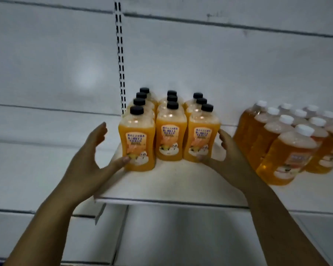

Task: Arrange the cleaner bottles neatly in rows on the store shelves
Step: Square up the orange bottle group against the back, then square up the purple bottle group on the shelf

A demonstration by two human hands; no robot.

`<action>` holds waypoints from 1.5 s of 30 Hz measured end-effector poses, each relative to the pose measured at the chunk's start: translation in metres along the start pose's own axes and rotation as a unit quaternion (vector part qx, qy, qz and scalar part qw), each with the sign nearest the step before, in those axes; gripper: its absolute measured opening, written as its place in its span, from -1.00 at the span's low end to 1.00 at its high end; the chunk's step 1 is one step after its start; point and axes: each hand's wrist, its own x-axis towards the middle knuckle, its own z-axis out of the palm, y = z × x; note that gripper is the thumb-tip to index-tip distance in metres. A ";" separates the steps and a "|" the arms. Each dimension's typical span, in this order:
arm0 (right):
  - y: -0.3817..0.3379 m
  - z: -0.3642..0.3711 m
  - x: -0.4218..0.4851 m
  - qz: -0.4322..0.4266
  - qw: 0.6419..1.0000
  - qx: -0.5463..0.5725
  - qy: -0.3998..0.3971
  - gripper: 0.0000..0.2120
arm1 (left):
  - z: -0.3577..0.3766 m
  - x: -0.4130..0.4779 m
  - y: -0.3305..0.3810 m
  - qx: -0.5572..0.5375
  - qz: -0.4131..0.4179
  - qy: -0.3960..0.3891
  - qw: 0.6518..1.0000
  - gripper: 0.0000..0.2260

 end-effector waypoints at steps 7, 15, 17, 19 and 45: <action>-0.026 0.012 -0.122 -0.015 0.988 -0.130 0.078 -0.46 | -0.008 -0.095 0.006 0.018 0.129 0.026 0.991 -0.53; -0.019 -0.004 -0.254 0.066 0.988 -0.119 0.071 -0.44 | 0.056 -0.142 0.041 0.023 0.177 -0.200 0.963 -0.48; -0.007 -0.019 -0.285 0.100 0.986 -0.115 0.073 -0.41 | 0.082 -0.155 0.051 0.047 0.185 -0.229 0.954 -0.45; 0.004 -0.037 -0.318 0.129 0.982 -0.112 0.082 -0.36 | 0.109 -0.171 0.064 0.069 0.200 -0.256 0.943 -0.43; 0.155 -0.293 -0.668 0.415 0.851 -0.156 0.282 -0.23 | 0.518 -0.384 0.300 -0.003 0.394 -0.531 0.751 -0.34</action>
